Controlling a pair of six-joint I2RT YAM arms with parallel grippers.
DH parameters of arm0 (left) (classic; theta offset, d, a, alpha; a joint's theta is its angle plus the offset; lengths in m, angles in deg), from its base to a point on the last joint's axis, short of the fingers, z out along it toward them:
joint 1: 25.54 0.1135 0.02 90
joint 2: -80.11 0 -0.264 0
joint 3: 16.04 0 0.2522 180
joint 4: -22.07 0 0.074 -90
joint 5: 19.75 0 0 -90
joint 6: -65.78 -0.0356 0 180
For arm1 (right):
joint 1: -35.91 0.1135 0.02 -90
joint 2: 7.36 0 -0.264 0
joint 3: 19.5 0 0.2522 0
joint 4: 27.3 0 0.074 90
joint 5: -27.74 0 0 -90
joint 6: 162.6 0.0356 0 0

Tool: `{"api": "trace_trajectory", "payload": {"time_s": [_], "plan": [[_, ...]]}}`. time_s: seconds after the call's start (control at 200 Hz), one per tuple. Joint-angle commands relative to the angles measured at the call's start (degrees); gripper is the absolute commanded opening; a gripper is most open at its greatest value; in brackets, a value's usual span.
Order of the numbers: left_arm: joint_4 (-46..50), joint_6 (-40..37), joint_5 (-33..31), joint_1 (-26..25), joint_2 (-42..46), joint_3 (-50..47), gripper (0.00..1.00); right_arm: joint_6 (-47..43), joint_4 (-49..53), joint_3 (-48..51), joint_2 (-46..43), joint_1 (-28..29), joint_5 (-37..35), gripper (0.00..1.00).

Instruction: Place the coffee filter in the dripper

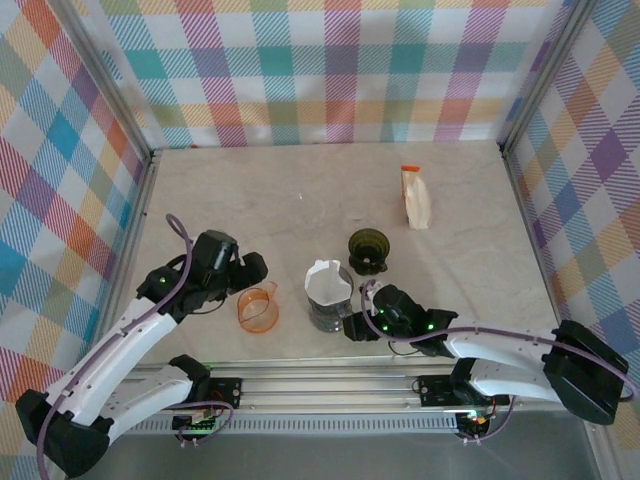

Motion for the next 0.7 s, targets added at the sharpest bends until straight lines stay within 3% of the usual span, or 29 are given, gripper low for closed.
{"api": "trace_trajectory", "payload": {"time_s": [0.0, 0.405, 0.695], "plan": [[2.43, 1.56, 0.77, 0.55, 1.26, -1.28, 0.88, 1.43, -6.78, -1.06, 2.83, 0.35, -1.40, 0.57], [4.13, 3.97, 1.28, 0.51, 7.44, -5.12, 0.88, 4.06, -18.31, -5.40, 16.06, 0.40, -4.34, 0.56], [6.89, 6.08, 0.61, 0.51, 11.96, -5.96, 0.87, 0.55, -19.87, -17.78, 29.48, -0.17, -4.04, 0.56]]}}
